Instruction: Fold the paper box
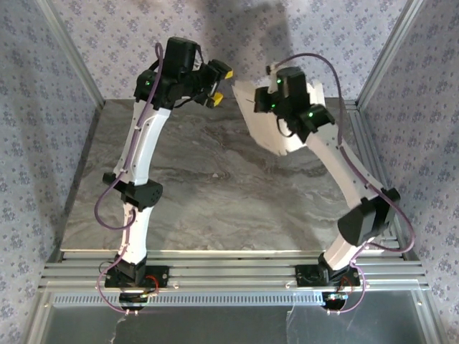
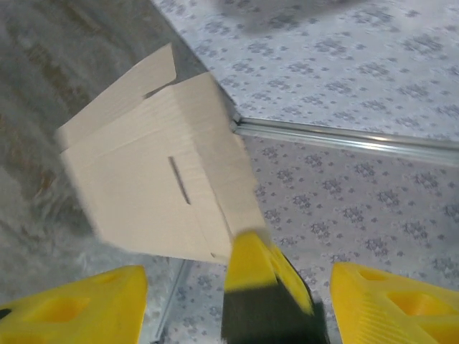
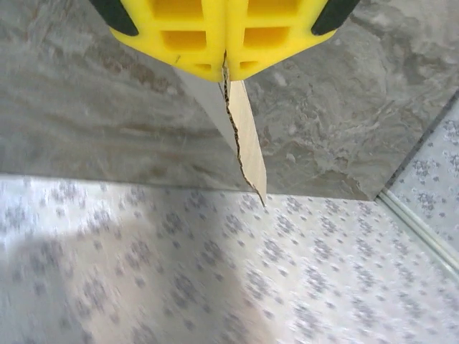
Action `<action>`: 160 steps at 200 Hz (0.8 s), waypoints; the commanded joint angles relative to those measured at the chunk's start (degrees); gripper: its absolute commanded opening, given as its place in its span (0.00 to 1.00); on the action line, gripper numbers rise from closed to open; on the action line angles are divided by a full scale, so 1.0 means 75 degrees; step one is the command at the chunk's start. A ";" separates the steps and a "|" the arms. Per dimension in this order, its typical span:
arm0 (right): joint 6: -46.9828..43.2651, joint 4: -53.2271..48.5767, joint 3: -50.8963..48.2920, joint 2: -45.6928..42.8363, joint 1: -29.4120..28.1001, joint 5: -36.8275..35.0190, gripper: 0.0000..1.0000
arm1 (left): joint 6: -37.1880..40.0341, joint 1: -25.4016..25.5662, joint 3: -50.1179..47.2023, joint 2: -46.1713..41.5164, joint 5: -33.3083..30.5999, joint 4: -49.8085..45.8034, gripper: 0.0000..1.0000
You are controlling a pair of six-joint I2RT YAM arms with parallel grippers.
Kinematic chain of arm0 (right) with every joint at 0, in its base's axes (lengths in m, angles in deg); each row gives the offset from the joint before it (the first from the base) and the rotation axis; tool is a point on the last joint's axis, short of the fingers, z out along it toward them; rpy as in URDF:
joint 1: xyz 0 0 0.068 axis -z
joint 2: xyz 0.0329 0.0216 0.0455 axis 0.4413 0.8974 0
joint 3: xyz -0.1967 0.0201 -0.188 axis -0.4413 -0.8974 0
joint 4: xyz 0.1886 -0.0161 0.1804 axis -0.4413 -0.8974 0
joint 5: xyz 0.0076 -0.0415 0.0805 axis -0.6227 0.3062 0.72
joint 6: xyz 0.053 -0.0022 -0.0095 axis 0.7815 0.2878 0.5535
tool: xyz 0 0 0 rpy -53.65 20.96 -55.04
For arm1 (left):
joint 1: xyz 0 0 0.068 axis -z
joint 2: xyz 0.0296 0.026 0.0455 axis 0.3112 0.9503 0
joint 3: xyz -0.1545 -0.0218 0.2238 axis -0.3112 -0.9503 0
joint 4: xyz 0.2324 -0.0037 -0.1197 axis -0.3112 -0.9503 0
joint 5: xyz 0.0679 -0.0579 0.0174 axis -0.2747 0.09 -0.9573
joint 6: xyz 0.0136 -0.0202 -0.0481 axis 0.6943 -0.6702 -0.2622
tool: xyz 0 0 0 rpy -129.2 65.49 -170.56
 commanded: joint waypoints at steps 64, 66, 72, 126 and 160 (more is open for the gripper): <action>-0.2561 0.1901 -0.1930 -0.0563 -0.2139 -0.2944 0.00 | -0.1051 -0.0240 -0.3722 -0.1633 0.0138 -0.0897 0.71; -0.2584 0.1866 -0.1933 -0.0541 -0.2161 -0.2966 0.00 | -0.1050 -0.0239 -0.3796 -0.1658 0.0112 -0.0830 0.71; -0.2618 0.1820 -0.1940 -0.0509 -0.2273 -0.3020 0.00 | -0.1062 -0.0247 -0.3938 -0.1770 0.0047 -0.0701 0.72; -0.2490 0.1736 -0.2263 -0.0608 -0.2536 -0.3016 0.00 | -0.1141 -0.0445 -0.3880 -0.2310 -0.0713 -0.0996 0.73; -0.2668 0.1699 -0.2070 -0.0481 -0.2760 -0.3012 0.00 | -0.1024 -0.0429 -0.3854 -0.2015 -0.0284 -0.0688 0.73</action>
